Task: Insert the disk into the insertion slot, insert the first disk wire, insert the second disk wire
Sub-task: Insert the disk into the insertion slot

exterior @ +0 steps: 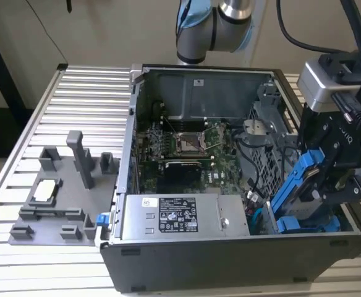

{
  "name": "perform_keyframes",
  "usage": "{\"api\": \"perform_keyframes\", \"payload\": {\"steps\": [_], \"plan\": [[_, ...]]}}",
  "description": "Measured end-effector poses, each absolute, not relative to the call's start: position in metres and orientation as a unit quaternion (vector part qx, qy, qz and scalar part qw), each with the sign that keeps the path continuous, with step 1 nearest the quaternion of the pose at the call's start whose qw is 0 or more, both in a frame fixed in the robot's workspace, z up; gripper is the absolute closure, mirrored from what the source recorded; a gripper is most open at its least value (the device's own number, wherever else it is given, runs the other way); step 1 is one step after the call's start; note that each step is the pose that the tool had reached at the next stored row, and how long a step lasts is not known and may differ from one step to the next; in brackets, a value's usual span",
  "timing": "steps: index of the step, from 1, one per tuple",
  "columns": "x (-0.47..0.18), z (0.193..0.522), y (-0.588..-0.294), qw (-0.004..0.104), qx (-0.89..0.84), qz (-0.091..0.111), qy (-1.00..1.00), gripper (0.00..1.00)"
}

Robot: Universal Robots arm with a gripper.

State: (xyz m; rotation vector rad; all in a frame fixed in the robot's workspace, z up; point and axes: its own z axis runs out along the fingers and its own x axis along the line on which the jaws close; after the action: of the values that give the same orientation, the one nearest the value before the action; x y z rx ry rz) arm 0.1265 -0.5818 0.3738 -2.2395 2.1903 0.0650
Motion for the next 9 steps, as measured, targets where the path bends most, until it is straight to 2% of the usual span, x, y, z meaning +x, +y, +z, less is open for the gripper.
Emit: {"api": "perform_keyframes", "payload": {"steps": [9], "plan": [[0.1265,0.372,-0.5818,0.004,-0.715,0.021,0.699,0.67]]}}
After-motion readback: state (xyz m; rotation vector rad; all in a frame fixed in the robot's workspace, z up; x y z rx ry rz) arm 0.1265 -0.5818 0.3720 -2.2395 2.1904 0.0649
